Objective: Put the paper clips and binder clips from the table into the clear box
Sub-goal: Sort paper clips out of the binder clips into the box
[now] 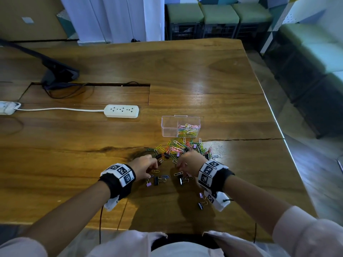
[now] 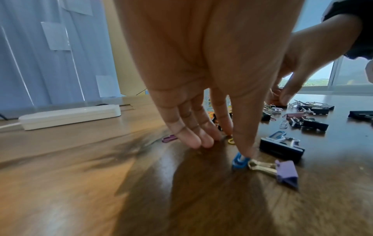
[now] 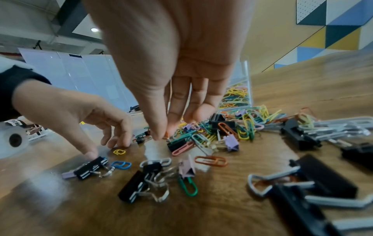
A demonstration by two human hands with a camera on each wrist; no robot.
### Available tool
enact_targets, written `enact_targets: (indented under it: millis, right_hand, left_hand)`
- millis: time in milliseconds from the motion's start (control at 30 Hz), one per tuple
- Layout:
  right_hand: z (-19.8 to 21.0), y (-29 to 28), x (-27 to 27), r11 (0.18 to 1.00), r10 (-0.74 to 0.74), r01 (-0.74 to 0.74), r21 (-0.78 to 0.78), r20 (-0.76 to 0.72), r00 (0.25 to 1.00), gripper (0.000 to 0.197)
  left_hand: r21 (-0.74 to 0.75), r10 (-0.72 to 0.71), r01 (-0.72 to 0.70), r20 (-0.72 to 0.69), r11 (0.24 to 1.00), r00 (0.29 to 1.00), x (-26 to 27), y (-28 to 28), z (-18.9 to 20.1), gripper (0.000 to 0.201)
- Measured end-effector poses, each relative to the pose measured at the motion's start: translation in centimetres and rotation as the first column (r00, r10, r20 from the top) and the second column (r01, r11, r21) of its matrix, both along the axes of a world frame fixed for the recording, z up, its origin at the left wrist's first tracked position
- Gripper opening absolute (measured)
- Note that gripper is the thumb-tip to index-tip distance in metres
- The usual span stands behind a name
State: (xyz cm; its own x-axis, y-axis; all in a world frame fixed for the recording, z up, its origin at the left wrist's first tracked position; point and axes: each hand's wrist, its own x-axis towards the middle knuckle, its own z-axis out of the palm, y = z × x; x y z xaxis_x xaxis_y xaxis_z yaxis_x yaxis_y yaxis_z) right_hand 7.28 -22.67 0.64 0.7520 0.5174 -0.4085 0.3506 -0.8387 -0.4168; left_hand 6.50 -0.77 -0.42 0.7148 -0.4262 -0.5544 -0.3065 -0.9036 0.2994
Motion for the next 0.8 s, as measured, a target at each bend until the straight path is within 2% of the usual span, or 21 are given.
enact_targets:
  millis: [267,667,800]
  right_hand:
    - [-1.5,1.3,0.3,0.984,0.026,-0.044,-0.171,-0.102,0.994,0.018]
    - [-1.7,1.6,-0.7,0.962,0.171,-0.164,-0.218,0.014,0.985,0.019]
    - [-2.1,1.5,-1.1,0.944,0.203,-0.194,-0.266,0.005,0.979,0.023]
  left_hand:
    - [-0.062,0.045,-0.041,0.059,0.997,0.997,-0.8,0.0,-0.8,0.019]
    - [-0.005,0.016,-0.015,0.096,1.0,0.995,-0.6,-1.5,-0.7,0.011]
    - [-0.009,0.021,-0.021,0.101,1.0,0.995,-0.5,-1.9,-0.7,0.01]
